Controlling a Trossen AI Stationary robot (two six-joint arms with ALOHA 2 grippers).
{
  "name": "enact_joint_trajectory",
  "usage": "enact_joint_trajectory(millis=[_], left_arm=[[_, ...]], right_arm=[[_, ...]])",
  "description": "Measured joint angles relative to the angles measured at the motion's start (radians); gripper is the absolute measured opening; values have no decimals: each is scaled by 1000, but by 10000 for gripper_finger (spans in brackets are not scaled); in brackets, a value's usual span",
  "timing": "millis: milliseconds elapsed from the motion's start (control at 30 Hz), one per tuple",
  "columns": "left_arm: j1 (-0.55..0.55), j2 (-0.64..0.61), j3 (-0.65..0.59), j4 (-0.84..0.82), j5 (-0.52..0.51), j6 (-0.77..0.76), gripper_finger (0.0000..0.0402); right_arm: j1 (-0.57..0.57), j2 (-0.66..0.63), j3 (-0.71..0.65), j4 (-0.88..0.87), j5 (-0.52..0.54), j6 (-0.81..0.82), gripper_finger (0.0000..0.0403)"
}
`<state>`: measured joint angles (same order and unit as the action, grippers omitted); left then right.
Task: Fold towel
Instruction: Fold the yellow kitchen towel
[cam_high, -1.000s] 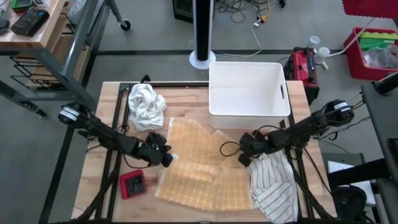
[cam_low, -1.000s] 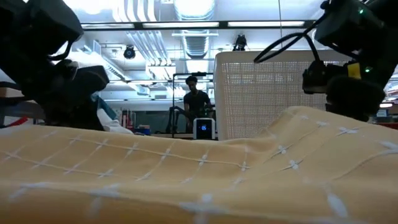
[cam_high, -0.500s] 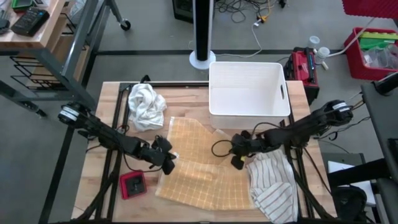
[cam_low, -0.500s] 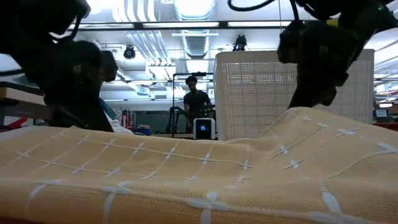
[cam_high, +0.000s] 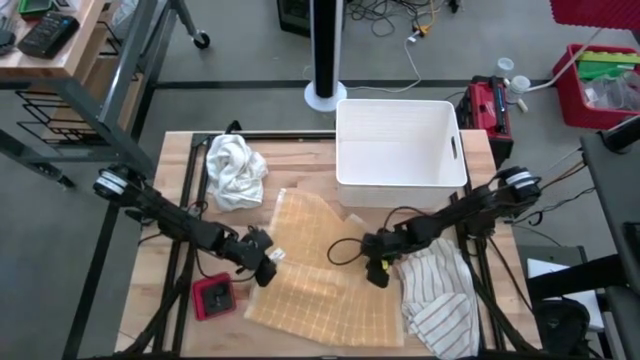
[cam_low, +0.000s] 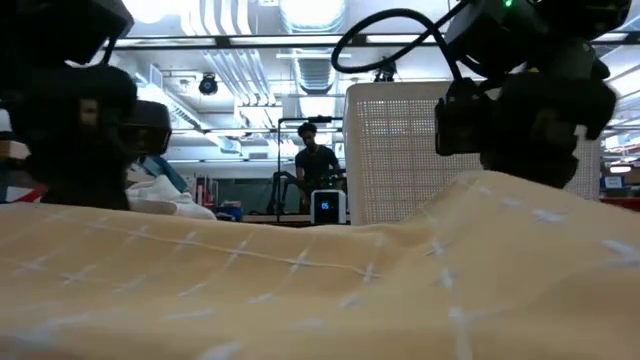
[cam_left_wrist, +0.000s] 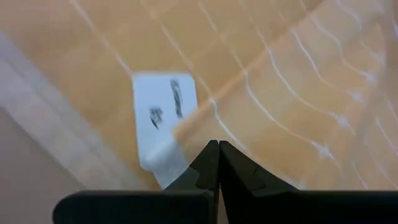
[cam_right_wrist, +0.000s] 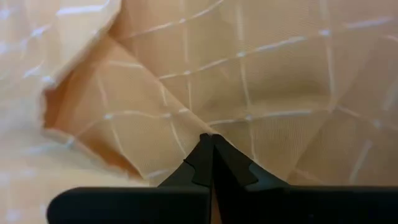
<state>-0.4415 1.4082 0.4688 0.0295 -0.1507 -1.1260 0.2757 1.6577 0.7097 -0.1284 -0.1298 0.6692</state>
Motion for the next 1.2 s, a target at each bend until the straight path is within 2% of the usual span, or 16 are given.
enact_joint_trajectory(millis=[133,333,467,567,667,833,933,1033,1200], left_arm=[[-32,0,9,1,137,-31,0],[-83,0,24,8,197,-103,0],[-113,0,35,56,231,-122,0],[-118,0,57,57,216,-65,0],[-118,0,79,54,103,46,0],[-112,0,102,50,-261,217,0],[-105,0,106,52,-427,290,0],[-81,0,89,54,-512,332,0],[-29,33,46,51,-509,320,0]], right_arm=[[3,-20,-3,-21,-64,-17,0],[2,-114,-14,-64,-44,-34,0],[1,-208,-11,-83,63,-33,0],[1,-247,-11,-85,185,-34,0],[-4,-249,-10,-62,263,-41,0],[-34,-201,-10,-98,346,-29,0],[-57,-163,-10,-156,395,-15,0],[-73,-113,-10,-161,389,-15,0],[-71,-39,-4,-151,384,-15,0]])
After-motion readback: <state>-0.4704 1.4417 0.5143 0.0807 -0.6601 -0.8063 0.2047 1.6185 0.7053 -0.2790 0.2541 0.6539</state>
